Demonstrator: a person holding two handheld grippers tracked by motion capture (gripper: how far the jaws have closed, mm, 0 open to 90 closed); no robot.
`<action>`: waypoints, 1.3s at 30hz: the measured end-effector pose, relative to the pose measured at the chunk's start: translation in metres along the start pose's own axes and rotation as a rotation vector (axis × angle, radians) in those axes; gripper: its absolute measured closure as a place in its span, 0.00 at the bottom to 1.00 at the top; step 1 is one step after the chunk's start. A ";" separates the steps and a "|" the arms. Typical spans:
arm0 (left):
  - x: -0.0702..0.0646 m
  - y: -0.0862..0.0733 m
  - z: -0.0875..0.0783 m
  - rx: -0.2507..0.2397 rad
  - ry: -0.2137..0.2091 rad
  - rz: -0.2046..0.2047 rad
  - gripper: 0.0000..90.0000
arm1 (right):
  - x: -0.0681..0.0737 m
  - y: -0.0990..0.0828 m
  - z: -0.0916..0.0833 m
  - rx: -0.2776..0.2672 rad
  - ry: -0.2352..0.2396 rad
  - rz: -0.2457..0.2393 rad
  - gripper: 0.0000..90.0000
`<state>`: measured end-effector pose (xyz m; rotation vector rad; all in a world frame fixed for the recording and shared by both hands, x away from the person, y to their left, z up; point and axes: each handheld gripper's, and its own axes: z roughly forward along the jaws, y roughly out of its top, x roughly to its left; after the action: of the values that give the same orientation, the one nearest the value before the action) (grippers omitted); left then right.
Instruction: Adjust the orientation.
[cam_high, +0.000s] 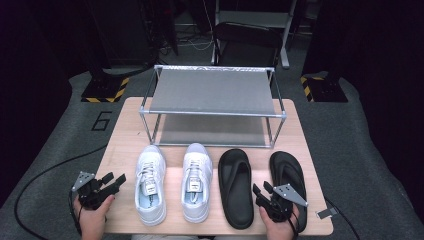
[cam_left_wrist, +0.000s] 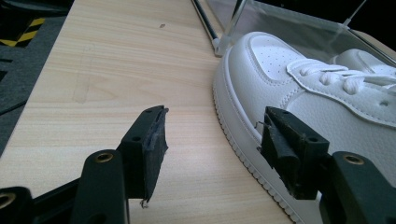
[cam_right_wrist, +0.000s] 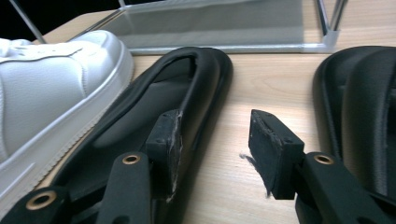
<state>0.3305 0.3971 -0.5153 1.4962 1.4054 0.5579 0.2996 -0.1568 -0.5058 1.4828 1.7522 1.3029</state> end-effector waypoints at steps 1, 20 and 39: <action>0.000 0.000 0.000 0.000 0.000 0.000 0.44 | 0.001 0.000 0.000 -0.001 0.003 -0.008 0.60; 0.001 -0.001 -0.001 -0.003 0.002 -0.003 0.44 | 0.015 -0.005 0.011 0.094 0.004 -0.057 0.66; 0.001 -0.001 -0.002 -0.009 0.007 -0.007 0.44 | 0.021 -0.010 0.014 0.143 0.034 -0.049 0.75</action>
<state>0.3287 0.3983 -0.5159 1.4827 1.4112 0.5646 0.3011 -0.1317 -0.5162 1.4919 1.9269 1.2074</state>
